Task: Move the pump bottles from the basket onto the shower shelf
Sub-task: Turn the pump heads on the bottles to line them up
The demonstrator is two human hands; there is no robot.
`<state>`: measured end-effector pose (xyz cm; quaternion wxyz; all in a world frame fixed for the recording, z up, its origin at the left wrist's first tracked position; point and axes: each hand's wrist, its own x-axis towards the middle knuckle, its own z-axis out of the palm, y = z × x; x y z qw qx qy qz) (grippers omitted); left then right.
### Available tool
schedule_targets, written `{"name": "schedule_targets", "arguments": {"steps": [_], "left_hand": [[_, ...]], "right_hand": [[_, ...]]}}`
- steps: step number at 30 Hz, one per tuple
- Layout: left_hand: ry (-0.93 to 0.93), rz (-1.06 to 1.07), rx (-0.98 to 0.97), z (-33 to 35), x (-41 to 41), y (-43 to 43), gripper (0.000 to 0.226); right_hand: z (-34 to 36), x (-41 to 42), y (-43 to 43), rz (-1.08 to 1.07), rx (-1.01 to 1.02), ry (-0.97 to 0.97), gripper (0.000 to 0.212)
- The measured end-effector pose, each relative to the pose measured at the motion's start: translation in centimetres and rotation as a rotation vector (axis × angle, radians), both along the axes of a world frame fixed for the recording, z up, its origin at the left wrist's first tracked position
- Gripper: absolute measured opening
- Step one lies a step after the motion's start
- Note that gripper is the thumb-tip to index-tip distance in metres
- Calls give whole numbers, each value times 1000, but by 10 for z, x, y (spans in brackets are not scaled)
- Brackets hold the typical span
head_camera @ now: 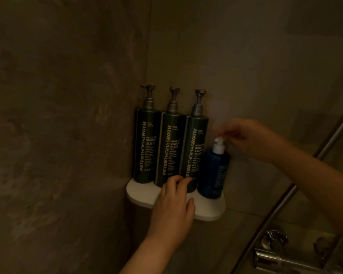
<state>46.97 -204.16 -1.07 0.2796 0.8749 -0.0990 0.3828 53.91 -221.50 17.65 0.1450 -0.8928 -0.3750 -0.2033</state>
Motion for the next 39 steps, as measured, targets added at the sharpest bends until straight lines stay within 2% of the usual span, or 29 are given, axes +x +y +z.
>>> {"name": "schedule_targets", "arguments": {"steps": [12,23,31,39], "left_hand": [[7,-21,-27,-3,-5,-4,50],[55,-106,-151,0,-7,-6,59],[99,-211,-236,8,-7,-8,67],[109,-173,-270,15,-2,-16,76]], "right_hand": [[2,-15,1,43,-74,-74,18],[-1,-26,-3,234,-120,-182,17],[-4,-33,-7,340,7,-145,23],[-9,-26,-6,262,129,-39,31]]}}
